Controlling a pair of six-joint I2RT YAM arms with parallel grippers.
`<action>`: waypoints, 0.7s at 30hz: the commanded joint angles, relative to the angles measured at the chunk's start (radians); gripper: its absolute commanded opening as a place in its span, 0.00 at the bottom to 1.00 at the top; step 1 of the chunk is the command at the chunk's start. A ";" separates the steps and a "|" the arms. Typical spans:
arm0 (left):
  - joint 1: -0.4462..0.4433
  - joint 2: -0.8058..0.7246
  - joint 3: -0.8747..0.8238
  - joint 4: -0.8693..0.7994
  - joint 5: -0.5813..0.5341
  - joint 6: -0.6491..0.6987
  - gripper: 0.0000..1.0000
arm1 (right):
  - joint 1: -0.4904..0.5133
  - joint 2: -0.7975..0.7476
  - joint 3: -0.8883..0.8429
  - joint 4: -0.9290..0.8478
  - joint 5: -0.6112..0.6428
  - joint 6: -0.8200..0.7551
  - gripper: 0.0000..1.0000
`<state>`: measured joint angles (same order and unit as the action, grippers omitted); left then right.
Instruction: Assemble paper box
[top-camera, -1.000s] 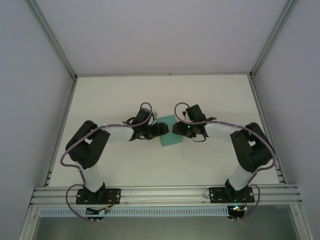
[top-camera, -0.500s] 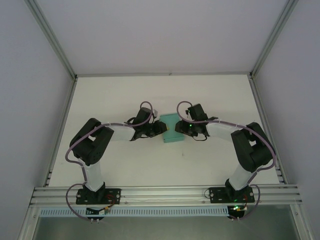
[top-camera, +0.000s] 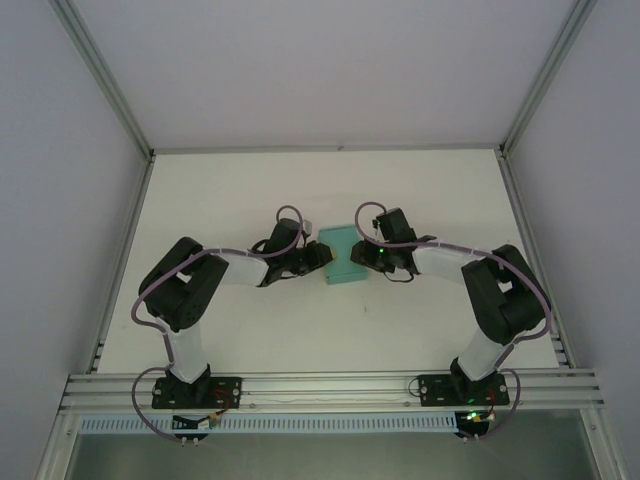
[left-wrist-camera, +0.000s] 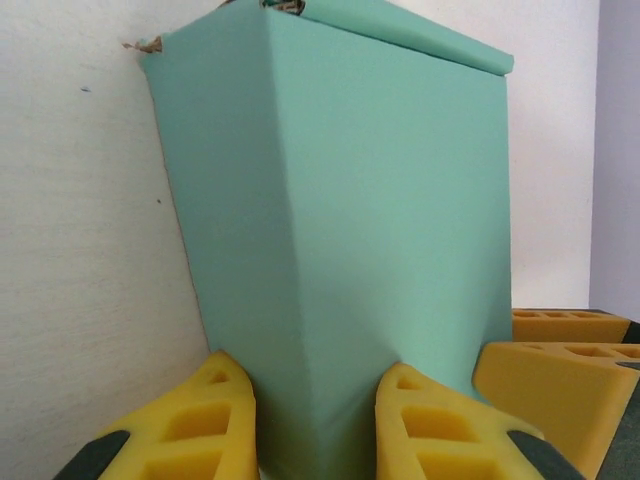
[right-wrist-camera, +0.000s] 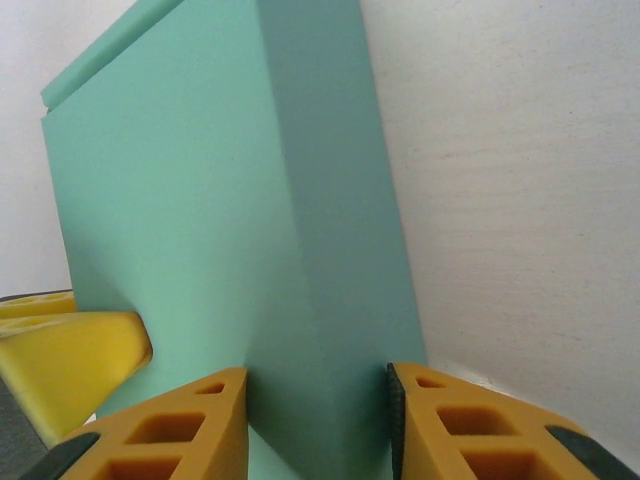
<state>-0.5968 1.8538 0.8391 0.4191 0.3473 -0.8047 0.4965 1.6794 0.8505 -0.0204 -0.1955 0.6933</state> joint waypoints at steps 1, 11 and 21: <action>-0.021 0.042 -0.056 0.000 0.040 -0.042 0.00 | 0.033 0.058 -0.034 0.026 -0.100 0.040 0.35; -0.018 0.037 -0.038 -0.023 0.053 -0.029 0.00 | 0.033 0.052 -0.020 -0.021 -0.059 0.020 0.36; -0.021 -0.049 0.037 -0.221 0.010 0.054 0.42 | 0.031 0.025 0.126 -0.198 0.079 -0.068 0.46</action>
<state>-0.5934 1.8366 0.8589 0.3546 0.3470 -0.7883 0.5140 1.6897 0.9295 -0.1394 -0.1417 0.6647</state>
